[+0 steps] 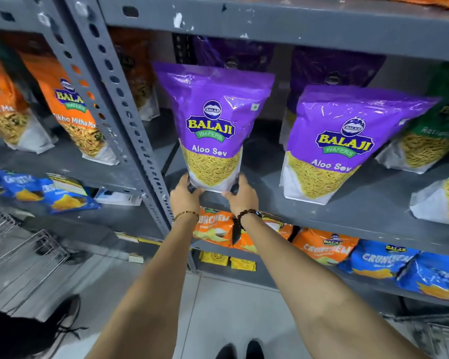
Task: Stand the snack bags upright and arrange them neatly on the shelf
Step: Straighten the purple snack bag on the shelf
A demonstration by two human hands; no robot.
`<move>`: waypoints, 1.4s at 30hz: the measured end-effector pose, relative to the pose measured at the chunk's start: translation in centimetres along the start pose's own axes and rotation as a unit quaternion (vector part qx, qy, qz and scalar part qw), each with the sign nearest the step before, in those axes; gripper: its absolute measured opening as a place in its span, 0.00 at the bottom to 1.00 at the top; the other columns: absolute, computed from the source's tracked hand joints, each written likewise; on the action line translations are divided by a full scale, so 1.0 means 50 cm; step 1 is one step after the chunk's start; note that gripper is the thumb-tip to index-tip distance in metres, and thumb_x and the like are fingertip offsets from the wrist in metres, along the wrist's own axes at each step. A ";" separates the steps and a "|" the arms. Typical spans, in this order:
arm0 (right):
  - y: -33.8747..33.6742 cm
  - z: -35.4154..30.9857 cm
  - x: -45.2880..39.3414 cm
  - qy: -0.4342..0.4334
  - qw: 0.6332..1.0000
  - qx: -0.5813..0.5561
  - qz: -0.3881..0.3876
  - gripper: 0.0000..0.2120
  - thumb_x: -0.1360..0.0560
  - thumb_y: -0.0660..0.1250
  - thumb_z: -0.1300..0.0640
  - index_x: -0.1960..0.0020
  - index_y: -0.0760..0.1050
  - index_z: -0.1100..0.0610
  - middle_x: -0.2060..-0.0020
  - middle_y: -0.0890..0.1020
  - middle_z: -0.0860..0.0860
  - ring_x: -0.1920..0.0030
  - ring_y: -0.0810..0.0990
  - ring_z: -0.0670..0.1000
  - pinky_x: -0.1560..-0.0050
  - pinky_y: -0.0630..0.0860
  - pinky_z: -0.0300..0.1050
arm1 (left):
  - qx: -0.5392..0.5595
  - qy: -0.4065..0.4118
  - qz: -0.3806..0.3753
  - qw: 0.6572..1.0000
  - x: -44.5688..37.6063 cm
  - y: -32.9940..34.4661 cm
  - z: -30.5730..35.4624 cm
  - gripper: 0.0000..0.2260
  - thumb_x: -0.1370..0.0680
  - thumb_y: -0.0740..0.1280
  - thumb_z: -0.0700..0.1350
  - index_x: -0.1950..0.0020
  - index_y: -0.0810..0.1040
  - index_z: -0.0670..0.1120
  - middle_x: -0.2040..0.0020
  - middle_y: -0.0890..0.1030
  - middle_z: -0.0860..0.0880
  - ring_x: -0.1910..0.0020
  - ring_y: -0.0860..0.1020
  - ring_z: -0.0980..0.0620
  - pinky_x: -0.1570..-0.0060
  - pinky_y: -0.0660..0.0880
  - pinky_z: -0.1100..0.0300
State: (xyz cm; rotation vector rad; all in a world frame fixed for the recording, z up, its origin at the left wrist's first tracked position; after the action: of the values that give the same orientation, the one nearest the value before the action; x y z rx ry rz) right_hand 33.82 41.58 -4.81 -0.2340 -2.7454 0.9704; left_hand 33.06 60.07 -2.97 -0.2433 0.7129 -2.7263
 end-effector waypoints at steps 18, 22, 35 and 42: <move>-0.003 -0.006 -0.023 0.005 1.000 -0.014 0.017 0.23 0.29 0.69 0.56 0.36 0.67 0.56 0.40 0.80 0.56 0.40 0.77 0.60 0.43 0.76 0.53 | -0.009 -0.015 0.006 1.000 -0.038 0.008 -0.022 0.19 0.28 0.70 0.44 0.38 0.75 0.48 0.44 0.83 0.43 0.43 0.78 0.42 0.41 0.76 0.46; -0.007 -0.007 -0.024 0.004 1.000 -0.013 0.015 0.23 0.29 0.69 0.56 0.36 0.68 0.57 0.40 0.79 0.57 0.39 0.77 0.60 0.43 0.76 0.51 | -0.015 -0.009 0.010 1.000 -0.040 0.008 -0.023 0.20 0.29 0.71 0.45 0.38 0.75 0.48 0.44 0.83 0.45 0.43 0.78 0.43 0.41 0.76 0.45; -0.031 0.008 0.034 -0.022 0.996 0.075 -0.033 0.37 0.27 0.68 0.57 0.25 0.52 0.55 0.26 0.64 0.56 0.30 0.69 0.60 0.35 0.71 0.54 | -0.086 -0.015 0.002 0.996 0.025 0.007 -0.025 0.25 0.27 0.69 0.46 0.31 0.67 0.46 0.38 0.78 0.37 0.39 0.75 0.37 0.42 0.73 0.46; -0.219 0.132 0.145 -0.049 0.994 0.064 0.068 0.26 0.25 0.64 0.55 0.28 0.63 0.55 0.31 0.72 0.56 0.33 0.72 0.57 0.38 0.71 0.49 | -0.107 0.094 -0.084 0.986 0.183 0.156 0.067 0.20 0.24 0.66 0.49 0.34 0.72 0.46 0.43 0.81 0.39 0.45 0.79 0.39 0.48 0.75 0.49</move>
State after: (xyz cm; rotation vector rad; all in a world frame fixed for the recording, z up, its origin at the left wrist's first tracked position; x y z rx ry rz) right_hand 24.30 30.79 -1.75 -0.3655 -2.7707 1.2197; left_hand 27.28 49.01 -3.20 -0.0966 1.0864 -2.8578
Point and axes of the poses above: each hand's wrist, its own x-axis away from the middle knuckle, its own y-axis out of the palm, z = x × y, the point moved 10 cm from there along -x, towards the middle knuckle
